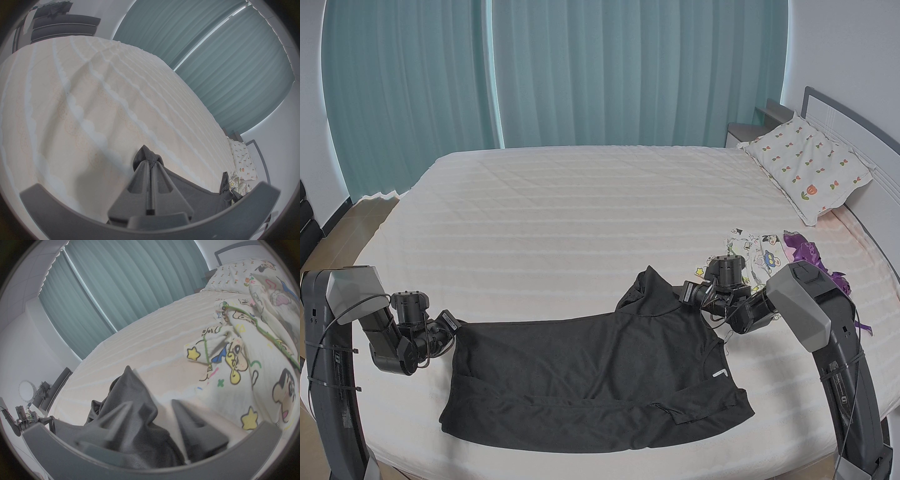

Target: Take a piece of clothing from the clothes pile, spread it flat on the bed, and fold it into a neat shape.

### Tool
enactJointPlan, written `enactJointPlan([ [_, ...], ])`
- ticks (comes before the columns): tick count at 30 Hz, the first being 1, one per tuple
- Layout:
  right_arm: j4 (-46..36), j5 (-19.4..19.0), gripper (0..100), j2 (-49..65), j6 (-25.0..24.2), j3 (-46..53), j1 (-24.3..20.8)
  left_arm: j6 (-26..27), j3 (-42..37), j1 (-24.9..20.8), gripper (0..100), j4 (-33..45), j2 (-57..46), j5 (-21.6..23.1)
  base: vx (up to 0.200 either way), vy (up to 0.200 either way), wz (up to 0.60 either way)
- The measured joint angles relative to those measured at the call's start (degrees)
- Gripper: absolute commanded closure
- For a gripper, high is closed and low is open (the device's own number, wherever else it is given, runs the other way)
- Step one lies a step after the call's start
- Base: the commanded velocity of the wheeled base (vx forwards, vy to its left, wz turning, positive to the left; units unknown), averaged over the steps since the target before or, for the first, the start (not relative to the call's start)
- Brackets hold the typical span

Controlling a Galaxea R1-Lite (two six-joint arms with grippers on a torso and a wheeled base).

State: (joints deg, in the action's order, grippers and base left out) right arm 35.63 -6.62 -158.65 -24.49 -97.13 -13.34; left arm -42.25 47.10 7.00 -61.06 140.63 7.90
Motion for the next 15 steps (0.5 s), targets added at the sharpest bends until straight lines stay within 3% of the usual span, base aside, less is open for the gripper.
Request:
enactJointPlan([
  [13,1.5,0.7,100,2.5,-3.3,3.8,1.3,-0.1,-1.3,0.0,100,-3.2,-0.4,-0.2,0.0,0.0,0.0],
  [14,1.2,0.7,0,2.6,-3.1,3.9,1.3,-0.1,-1.4,0.0,100,-3.2,-0.4,-0.2,0.0,0.0,0.0],
  [15,1.1,0.7,0,2.7,-3.1,3.9,1.2,0.0,-1.4,0.0,100,-3.2,-0.4,-0.2,0.0,0.0,0.0],
])
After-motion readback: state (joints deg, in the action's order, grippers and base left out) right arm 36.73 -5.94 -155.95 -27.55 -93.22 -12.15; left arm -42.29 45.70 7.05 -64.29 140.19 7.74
